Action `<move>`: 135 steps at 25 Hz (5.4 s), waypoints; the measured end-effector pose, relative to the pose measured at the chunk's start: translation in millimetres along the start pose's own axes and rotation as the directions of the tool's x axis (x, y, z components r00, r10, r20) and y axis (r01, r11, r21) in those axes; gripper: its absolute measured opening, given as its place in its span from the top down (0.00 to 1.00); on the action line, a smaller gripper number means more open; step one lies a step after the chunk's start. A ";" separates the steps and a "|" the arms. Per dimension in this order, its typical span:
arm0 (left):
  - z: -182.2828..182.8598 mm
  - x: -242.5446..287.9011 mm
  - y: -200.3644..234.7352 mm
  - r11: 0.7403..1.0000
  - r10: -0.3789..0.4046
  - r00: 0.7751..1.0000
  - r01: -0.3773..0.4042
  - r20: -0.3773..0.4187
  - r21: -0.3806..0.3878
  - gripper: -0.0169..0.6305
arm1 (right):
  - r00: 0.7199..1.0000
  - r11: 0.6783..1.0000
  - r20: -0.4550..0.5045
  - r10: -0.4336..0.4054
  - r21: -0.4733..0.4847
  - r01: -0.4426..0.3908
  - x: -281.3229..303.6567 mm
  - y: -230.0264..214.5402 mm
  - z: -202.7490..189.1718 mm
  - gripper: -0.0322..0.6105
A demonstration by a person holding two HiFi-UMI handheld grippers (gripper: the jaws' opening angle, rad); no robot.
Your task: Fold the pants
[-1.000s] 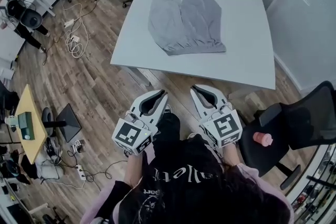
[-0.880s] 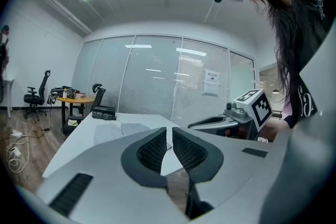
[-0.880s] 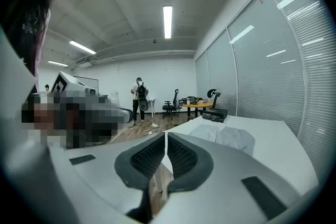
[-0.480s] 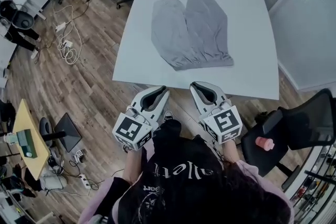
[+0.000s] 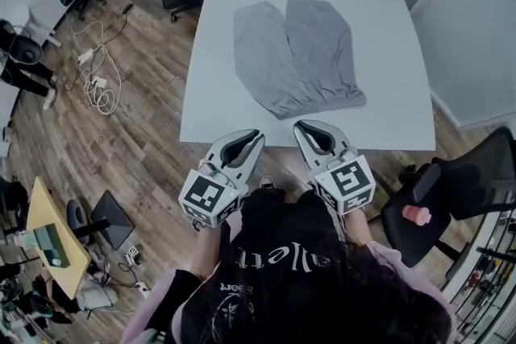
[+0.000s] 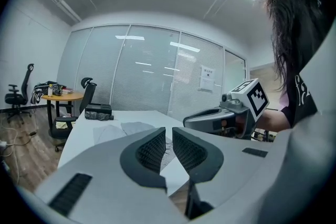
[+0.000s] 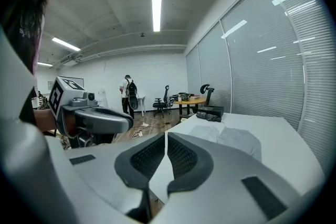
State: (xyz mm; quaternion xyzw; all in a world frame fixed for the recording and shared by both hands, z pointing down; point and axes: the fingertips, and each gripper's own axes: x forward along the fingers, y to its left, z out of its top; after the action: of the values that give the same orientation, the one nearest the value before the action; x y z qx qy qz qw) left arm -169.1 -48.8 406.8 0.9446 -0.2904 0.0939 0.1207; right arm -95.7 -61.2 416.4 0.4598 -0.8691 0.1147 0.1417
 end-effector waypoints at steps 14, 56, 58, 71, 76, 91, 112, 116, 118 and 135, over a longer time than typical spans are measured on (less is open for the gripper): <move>-44.2 66.8 -1.4 0.999 -0.039 0.990 0.034 -0.139 -0.038 0.91 | 0.996 0.998 -0.070 -0.062 0.017 0.063 -5.6 -78.0 -29.8 0.90; -229.3 164.4 72.6 0.839 0.189 0.760 -0.454 -0.622 -0.299 0.82 | 0.901 0.876 -0.428 -0.064 0.408 0.256 -7.4 -309.9 -257.8 0.78; -225.0 165.4 66.3 0.847 0.179 0.776 -0.434 -0.604 -0.307 0.85 | 0.911 0.880 -0.410 -0.049 0.413 0.234 -9.8 -307.4 -253.1 0.84; -161.6 148.7 41.4 0.866 0.219 0.874 -0.379 -0.434 -0.325 0.90 | 0.956 0.927 -0.285 0.075 0.374 0.039 -20.1 -285.0 -191.8 0.89; -115.6 135.7 18.8 0.860 0.261 0.919 -0.360 -0.295 -0.362 0.90 | 0.961 0.951 -0.232 0.149 0.299 -0.075 -39.3 -262.0 -153.6 0.89; -17.7 110.8 37.2 0.913 0.299 0.951 -0.310 -0.082 -0.264 0.90 | 0.984 0.969 -0.051 0.172 0.187 -0.159 -50.7 -258.3 -55.9 0.89; 16.1 202.6 221.0 0.968 0.220 0.959 -0.237 -0.180 -0.080 0.90 | 0.997 0.981 -0.061 0.042 0.191 -0.029 108.0 -364.8 -0.8 0.89; 4.0 237.9 263.5 0.971 0.208 0.951 -0.230 -0.231 -0.073 0.90 | 0.992 0.980 -0.123 0.013 0.196 0.012 153.6 -400.4 -6.3 0.89; -9.4 251.7 281.7 0.971 0.212 0.941 -0.233 -0.265 -0.052 0.90 | 0.988 0.980 -0.154 0.009 0.200 0.023 177.3 -411.9 -16.4 0.89; -137.6 282.0 310.3 0.952 0.121 0.843 -0.248 -0.524 -0.179 0.90 | 0.922 0.938 -0.385 0.034 0.331 0.103 237.6 -427.1 -138.0 0.89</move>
State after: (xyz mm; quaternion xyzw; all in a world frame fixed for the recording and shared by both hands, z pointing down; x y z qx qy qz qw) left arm -131.7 -407.2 661.6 0.8323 -0.3479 0.3142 0.2960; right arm 151.4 -433.1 658.3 0.4614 -0.7823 0.3504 0.2288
